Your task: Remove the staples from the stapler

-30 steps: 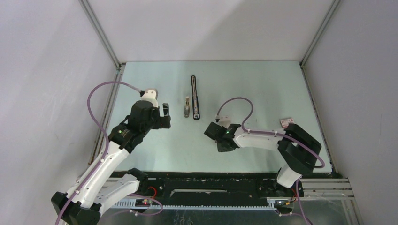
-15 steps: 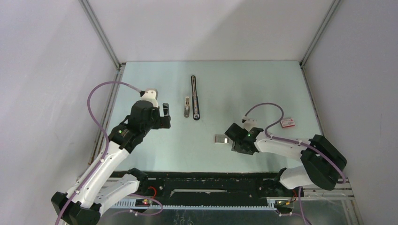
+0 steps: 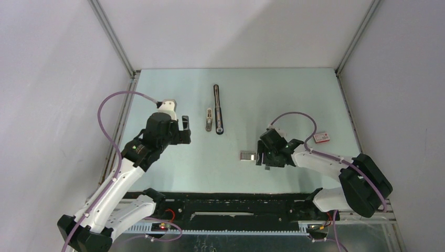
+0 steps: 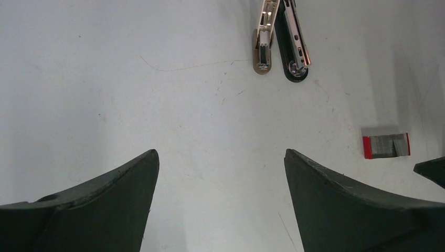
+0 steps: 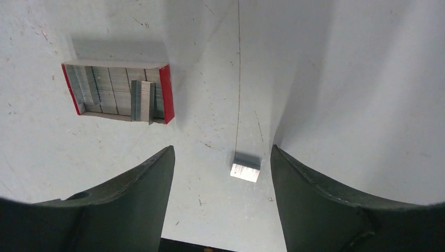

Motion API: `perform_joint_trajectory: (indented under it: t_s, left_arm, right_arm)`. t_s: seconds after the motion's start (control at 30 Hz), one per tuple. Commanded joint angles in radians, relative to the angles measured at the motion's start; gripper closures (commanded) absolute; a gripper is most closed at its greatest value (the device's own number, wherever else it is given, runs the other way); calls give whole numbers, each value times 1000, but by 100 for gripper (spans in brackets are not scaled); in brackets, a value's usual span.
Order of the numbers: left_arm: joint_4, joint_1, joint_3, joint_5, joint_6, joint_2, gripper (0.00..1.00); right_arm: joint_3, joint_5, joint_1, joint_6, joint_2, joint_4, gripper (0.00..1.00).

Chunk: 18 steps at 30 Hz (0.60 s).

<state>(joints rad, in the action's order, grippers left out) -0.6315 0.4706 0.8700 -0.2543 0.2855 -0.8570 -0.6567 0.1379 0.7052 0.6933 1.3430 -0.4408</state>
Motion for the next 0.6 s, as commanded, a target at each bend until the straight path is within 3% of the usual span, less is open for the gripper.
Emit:
perform_joint_trajectory:
  t_s: [0.0, 0.57]
  left_arm:
    - [12, -7, 0, 7, -25, 1, 5]
    - [12, -7, 2, 8, -26, -2, 5]
  right_arm:
    - [9, -125, -42, -145, -15, 52, 24]
    - [15, -192, -45, -212, -21, 5, 26]
